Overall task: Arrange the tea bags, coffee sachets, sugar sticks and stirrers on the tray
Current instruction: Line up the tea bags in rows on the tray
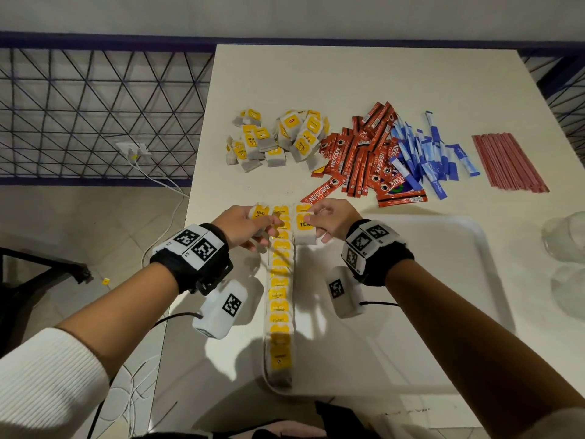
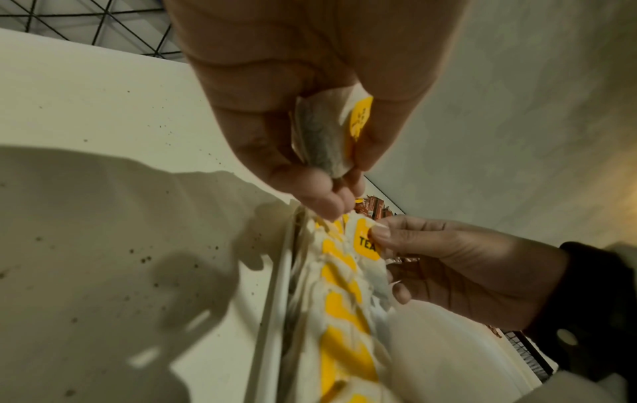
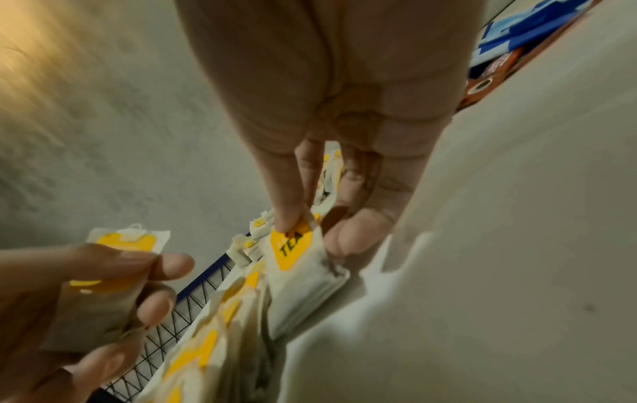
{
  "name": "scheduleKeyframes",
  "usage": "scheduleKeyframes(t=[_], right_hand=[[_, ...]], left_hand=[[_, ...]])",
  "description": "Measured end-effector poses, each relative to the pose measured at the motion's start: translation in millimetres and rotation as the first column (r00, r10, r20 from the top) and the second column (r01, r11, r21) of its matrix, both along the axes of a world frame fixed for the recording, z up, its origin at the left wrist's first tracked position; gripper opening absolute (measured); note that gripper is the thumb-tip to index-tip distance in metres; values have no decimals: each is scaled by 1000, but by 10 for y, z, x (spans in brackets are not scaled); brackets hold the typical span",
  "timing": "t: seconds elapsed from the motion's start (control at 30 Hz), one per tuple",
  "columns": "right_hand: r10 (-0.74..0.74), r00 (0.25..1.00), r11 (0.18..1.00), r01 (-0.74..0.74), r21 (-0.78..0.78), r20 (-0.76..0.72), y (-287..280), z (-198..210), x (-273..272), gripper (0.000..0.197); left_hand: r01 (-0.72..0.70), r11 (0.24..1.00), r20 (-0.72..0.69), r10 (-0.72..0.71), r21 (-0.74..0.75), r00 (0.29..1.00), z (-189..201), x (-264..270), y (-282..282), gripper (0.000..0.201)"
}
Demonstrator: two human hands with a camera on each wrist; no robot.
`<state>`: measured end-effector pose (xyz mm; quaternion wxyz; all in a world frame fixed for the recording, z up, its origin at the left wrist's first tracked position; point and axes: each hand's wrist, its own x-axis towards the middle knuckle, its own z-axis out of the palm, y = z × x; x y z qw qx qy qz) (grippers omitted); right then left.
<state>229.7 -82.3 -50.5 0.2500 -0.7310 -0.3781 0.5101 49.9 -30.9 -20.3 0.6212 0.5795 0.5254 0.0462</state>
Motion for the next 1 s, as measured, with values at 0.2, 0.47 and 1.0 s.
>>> scheduleKeyframes(t=[0.2, 0.47, 1.0], right_hand=[[-72, 995, 997, 72, 1, 73, 54, -71, -9, 11], [-86, 987, 995, 78, 60, 136, 1, -147, -51, 12], [43, 998, 973, -32, 227, -42, -134, 332, -59, 20]], left_hand=[[-17, 999, 2, 17, -37, 1000, -27, -11, 33, 22], [-28, 1000, -3, 28, -12, 1000, -66, -36, 44, 7], [-60, 997, 95, 55, 49, 994, 3, 104, -5, 11]])
